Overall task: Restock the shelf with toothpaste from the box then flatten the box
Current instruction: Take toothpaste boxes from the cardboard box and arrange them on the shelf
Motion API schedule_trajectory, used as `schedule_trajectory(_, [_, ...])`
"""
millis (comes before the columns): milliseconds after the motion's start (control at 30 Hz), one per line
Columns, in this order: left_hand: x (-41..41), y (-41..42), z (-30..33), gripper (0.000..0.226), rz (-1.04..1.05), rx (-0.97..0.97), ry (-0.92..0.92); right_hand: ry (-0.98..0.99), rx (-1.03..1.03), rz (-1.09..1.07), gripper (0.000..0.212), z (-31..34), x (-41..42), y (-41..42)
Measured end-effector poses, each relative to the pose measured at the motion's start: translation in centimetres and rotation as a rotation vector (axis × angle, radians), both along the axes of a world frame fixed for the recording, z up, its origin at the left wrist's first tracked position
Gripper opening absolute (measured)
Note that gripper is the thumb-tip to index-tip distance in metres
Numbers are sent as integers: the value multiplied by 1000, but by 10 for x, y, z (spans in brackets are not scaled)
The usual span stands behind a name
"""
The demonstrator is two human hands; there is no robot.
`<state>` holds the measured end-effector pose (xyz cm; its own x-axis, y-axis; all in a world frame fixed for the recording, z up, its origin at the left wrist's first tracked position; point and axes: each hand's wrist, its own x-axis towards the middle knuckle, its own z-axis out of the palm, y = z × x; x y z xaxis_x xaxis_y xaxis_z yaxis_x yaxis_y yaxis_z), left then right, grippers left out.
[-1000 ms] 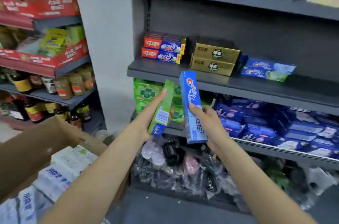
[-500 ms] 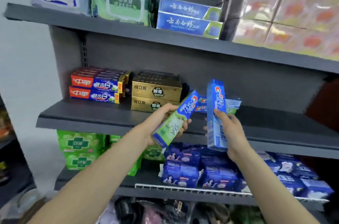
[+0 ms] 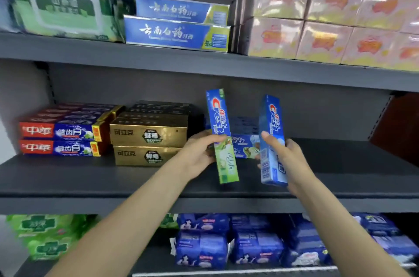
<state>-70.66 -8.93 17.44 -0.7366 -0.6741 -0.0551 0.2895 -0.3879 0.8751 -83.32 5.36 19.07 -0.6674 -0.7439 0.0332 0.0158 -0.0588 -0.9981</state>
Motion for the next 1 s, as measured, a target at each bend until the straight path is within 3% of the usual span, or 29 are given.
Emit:
schedule_trajectory(100, [-30,4,0,13,112,106,96,74,90,76,41,3,-20,-8])
schedule_trajectory(300, [-64,7,-4,11,132,131,186,252,207,133,47,2,-66,-11])
schedule_trajectory(400, [-67,-1,-4,42,264,70,201,403,264,172,56,1,-92,-10])
schedule_trajectory(467, [-60,-10,-7,70,508,-219,0,523,317,203,60,0,-108,-10])
schedule_trajectory(533, [-52,-18,-14,93,615,-567,-258,613,346,220,62,-1,-121,-11])
schedule_trajectory(667, [-47,-19,-32,60,530,-1015,-780,890,457,211,66,-7,-135,-19])
schedule_trajectory(767, [-52,-18,-38,53,503,-1011,-967,1055,568,192,67,-14,-136,-29])
schedule_trajectory(867, [-59,-17,-39,63,506,-882,-1123,1079,580,171,68,-15,-133,-35])
schedule_trajectory(1000, [-68,-9,-35,84,550,-778,-1121,1120,524,193,59,-8,-133,-40])
